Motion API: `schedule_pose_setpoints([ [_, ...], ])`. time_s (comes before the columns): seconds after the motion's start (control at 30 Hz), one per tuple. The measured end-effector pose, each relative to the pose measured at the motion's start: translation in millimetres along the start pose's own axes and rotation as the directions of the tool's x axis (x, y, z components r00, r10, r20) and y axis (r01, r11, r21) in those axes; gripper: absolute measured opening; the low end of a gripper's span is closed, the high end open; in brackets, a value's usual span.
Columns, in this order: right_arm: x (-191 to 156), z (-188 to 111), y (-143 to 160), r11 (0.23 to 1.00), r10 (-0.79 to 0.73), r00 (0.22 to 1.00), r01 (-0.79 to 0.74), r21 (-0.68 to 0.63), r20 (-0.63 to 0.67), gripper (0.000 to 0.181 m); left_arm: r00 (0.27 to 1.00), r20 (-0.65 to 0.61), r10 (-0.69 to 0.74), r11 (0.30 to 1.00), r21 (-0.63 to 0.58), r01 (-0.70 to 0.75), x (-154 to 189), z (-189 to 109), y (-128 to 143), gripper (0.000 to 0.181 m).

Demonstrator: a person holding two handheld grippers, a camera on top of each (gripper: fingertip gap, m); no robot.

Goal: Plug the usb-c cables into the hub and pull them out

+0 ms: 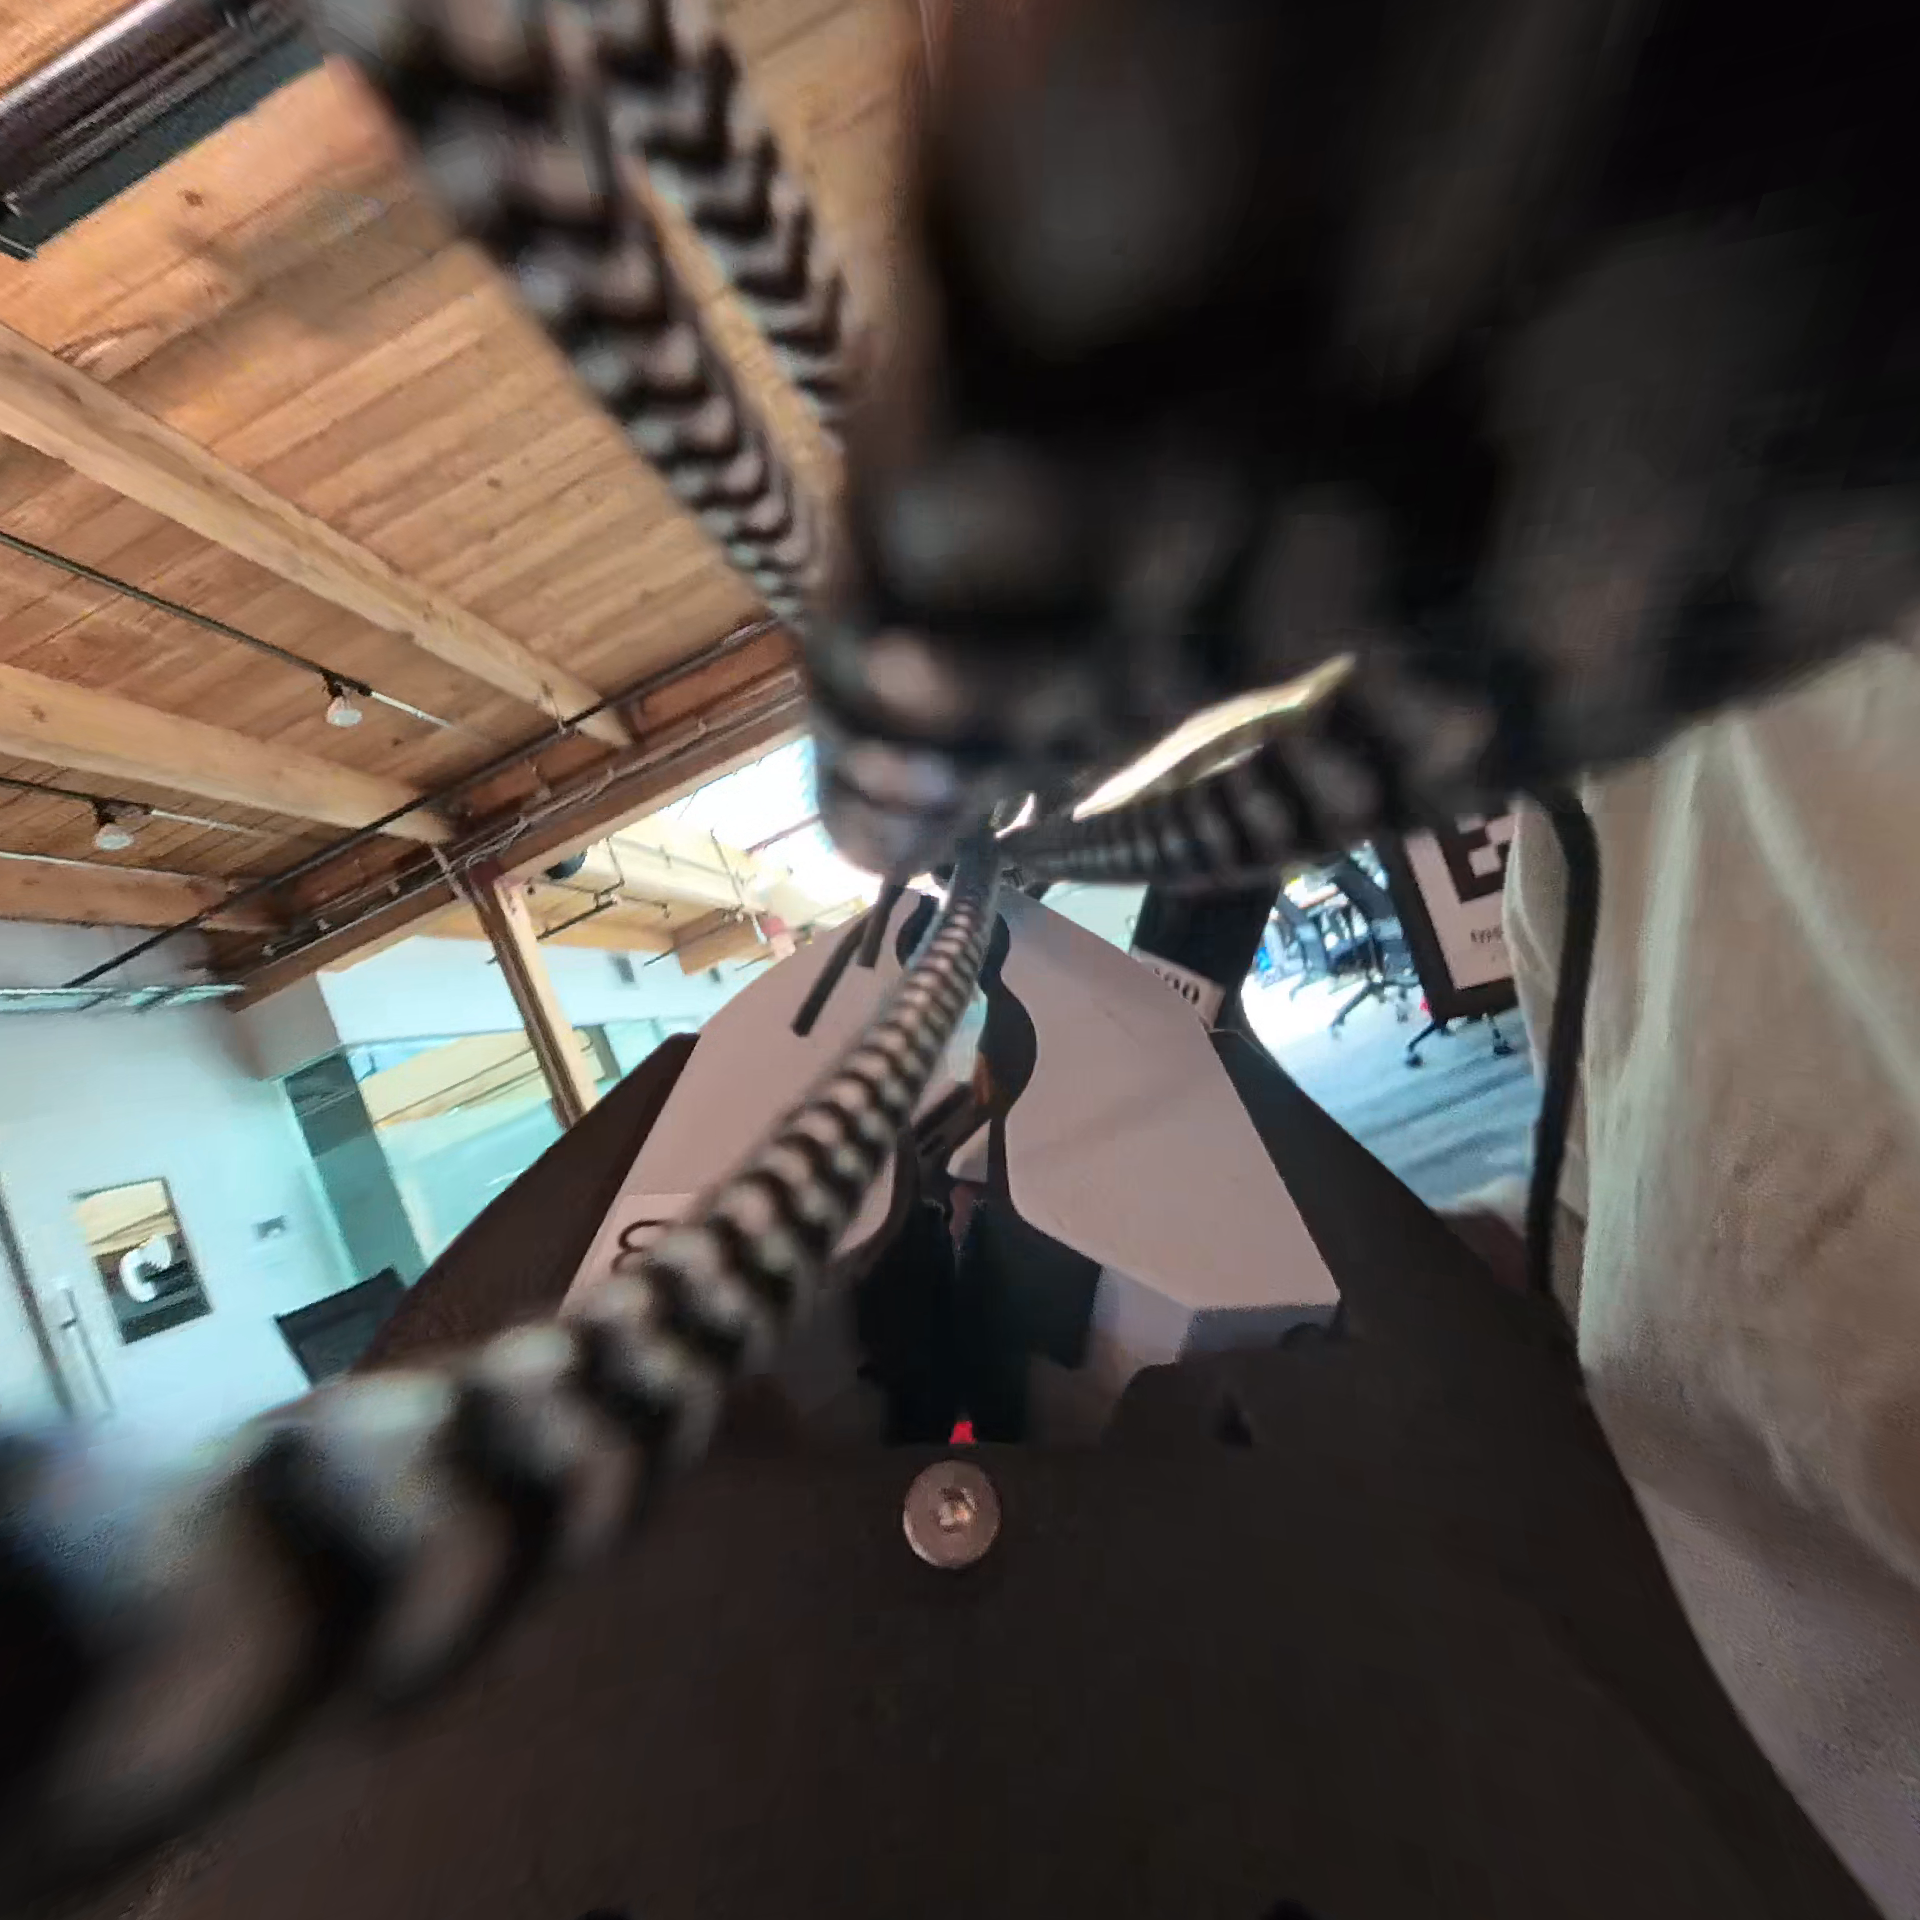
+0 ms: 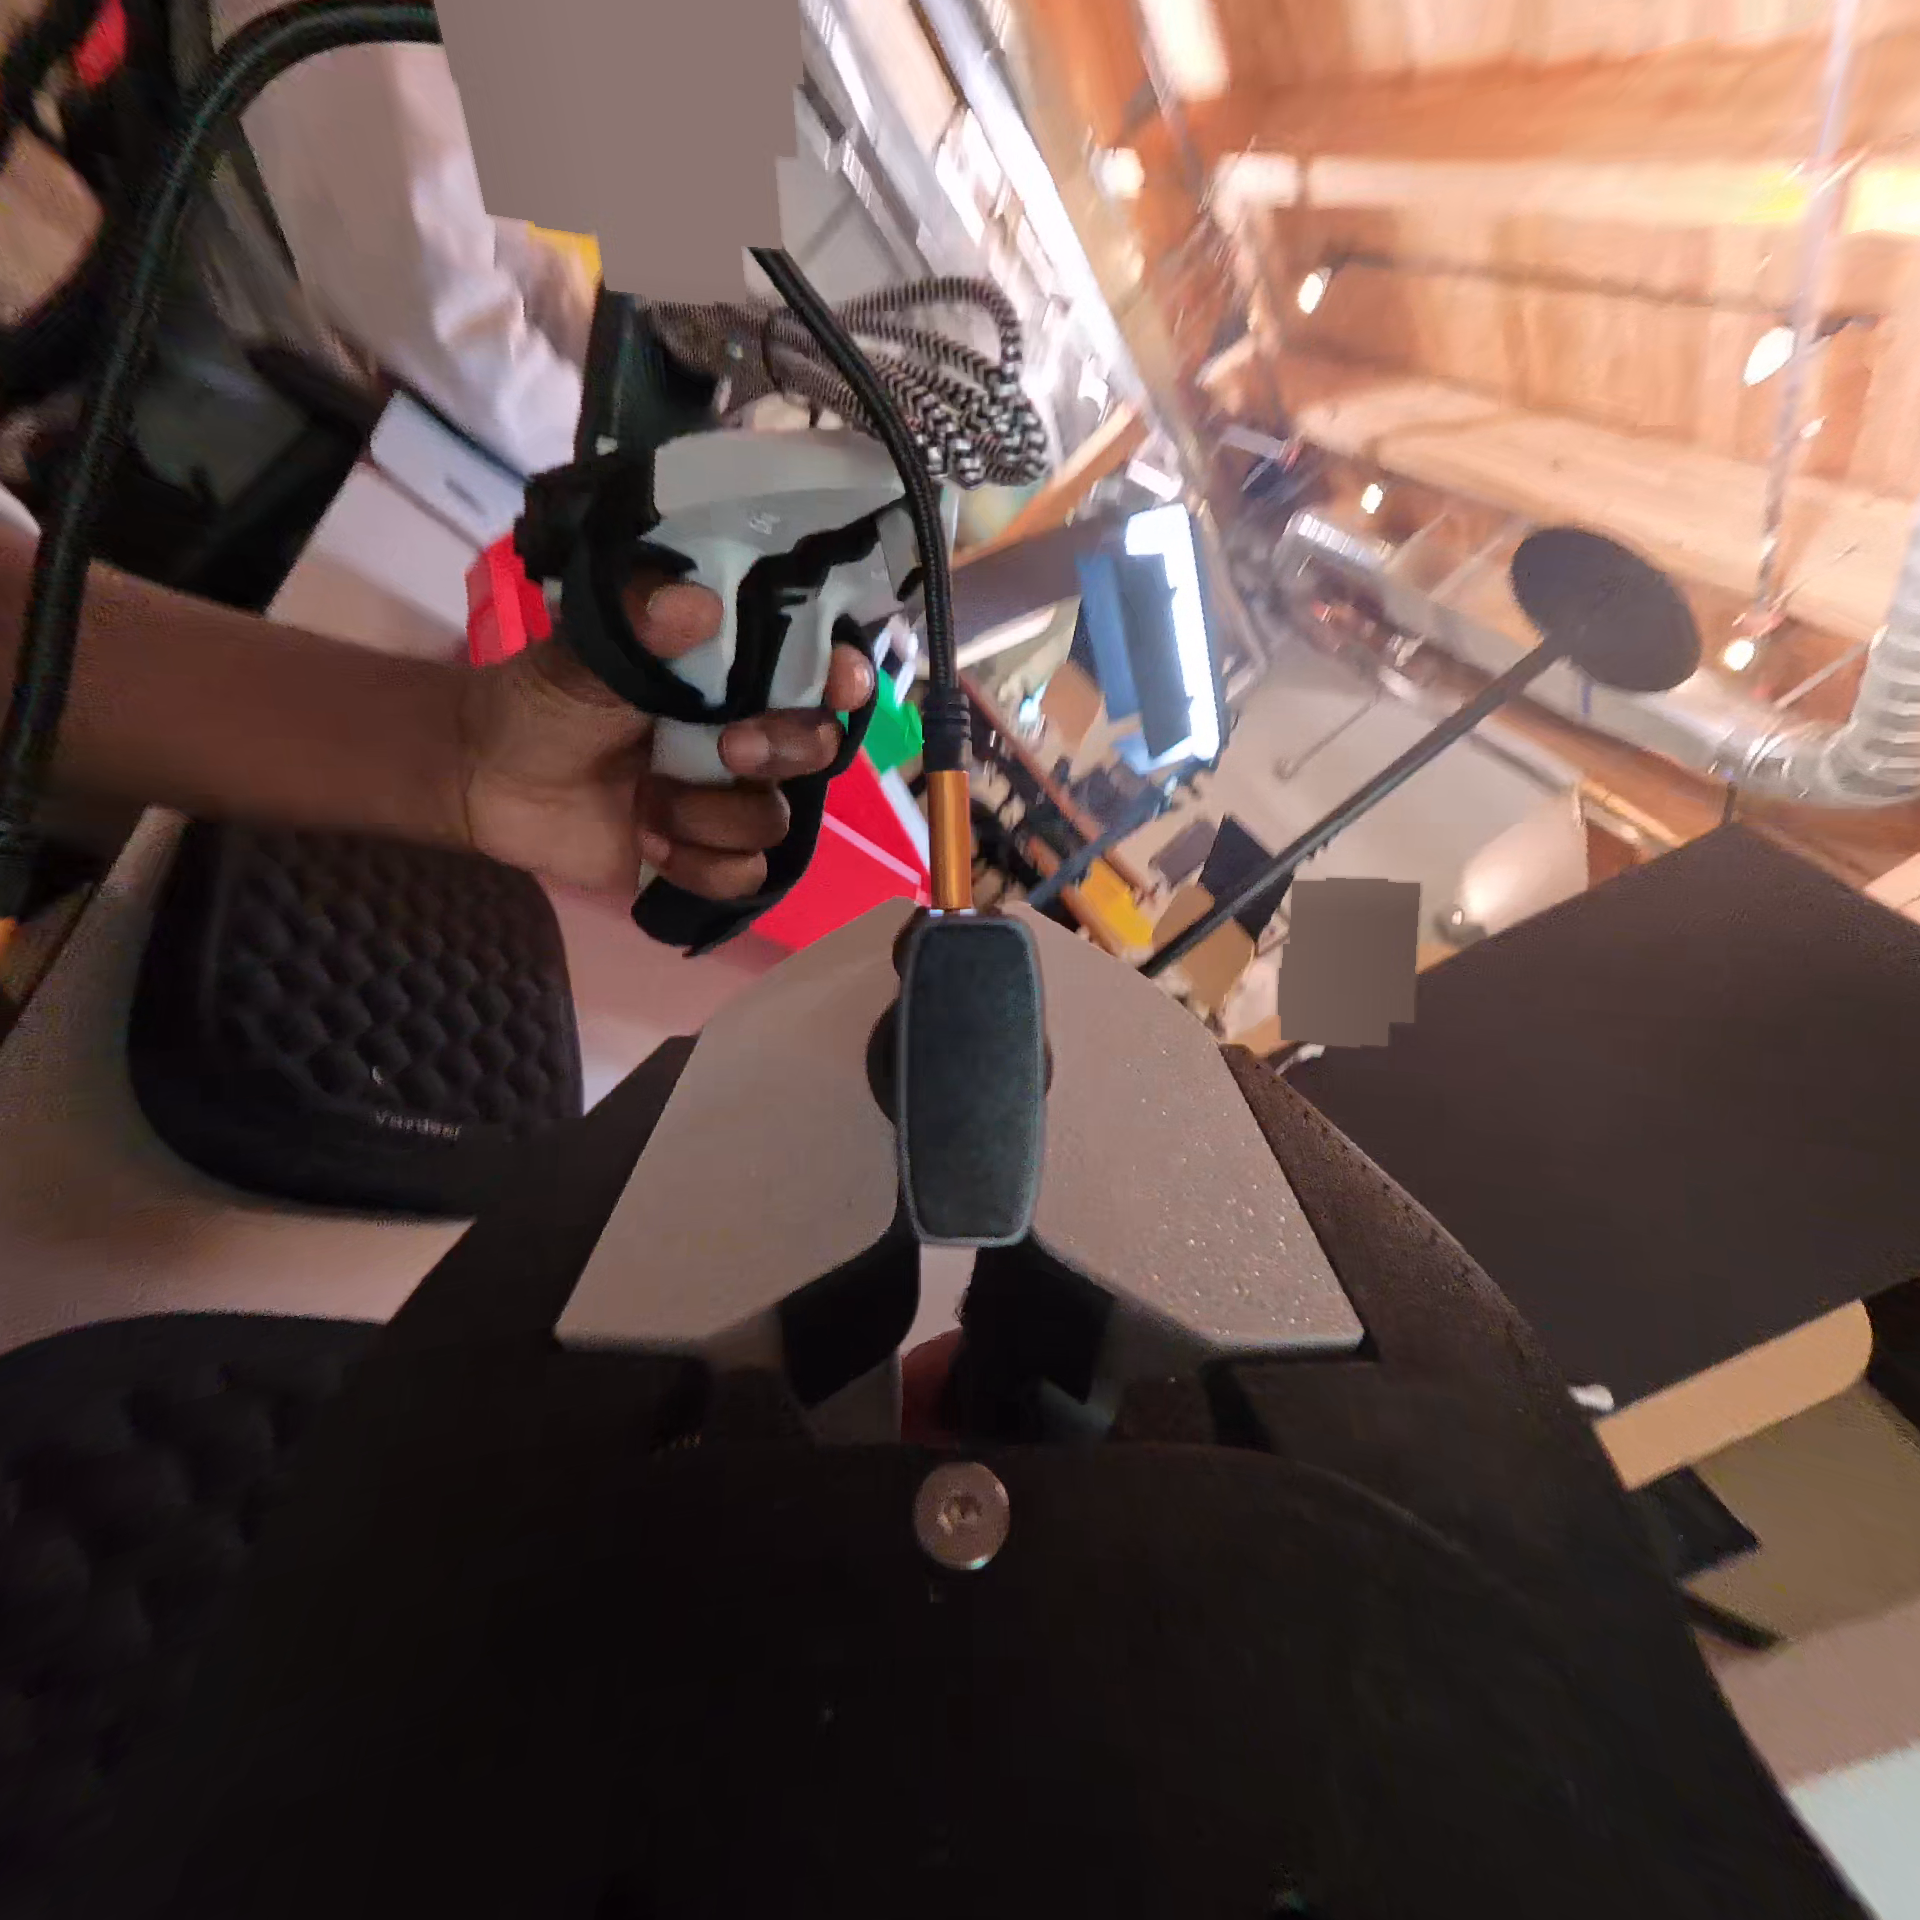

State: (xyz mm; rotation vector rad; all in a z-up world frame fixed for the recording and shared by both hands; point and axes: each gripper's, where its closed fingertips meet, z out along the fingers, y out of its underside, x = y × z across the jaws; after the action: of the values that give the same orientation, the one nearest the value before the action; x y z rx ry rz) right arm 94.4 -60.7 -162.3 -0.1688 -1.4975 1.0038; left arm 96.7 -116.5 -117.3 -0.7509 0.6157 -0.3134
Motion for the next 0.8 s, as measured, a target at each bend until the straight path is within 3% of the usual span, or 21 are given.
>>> schedule_pose_setpoints([
  [0.13,-3.1,10.1,0.6,0.983,-0.041,0.998,0.049,-0.179,0.049,0.010,1.000,0.018,-0.022,0.999,0.026,0.021,-6.5,-6.5,0.8,0.004],
  [0.3,-7.6,25.9,-20.8,0.962,-0.079,0.992,0.101,-0.254,0.095,0.010,0.997,-0.046,-0.060,0.985,0.160,0.067,-5.5,-18.8,-14.3,0.004],
  [0.43,-10.7,39.1,-41.3,0.958,-0.134,0.986,0.155,-0.242,0.099,0.009,0.995,-0.092,0.033,0.986,0.165,-0.017,1.6,-22.3,-18.7,0.004],
  [0.7,-25.7,51.6,-55.8,0.985,0.001,0.993,0.020,-0.169,0.122,0.010,0.962,-0.186,0.198,0.973,0.156,-0.170,13.3,-29.3,-32.3,0.004],
  [0.8,-31.1,53.7,-59.6,0.988,0.017,0.991,0.003,-0.151,0.129,0.010,0.931,-0.231,0.284,0.958,0.104,-0.266,17.7,-32.3,-33.3,0.005],
])
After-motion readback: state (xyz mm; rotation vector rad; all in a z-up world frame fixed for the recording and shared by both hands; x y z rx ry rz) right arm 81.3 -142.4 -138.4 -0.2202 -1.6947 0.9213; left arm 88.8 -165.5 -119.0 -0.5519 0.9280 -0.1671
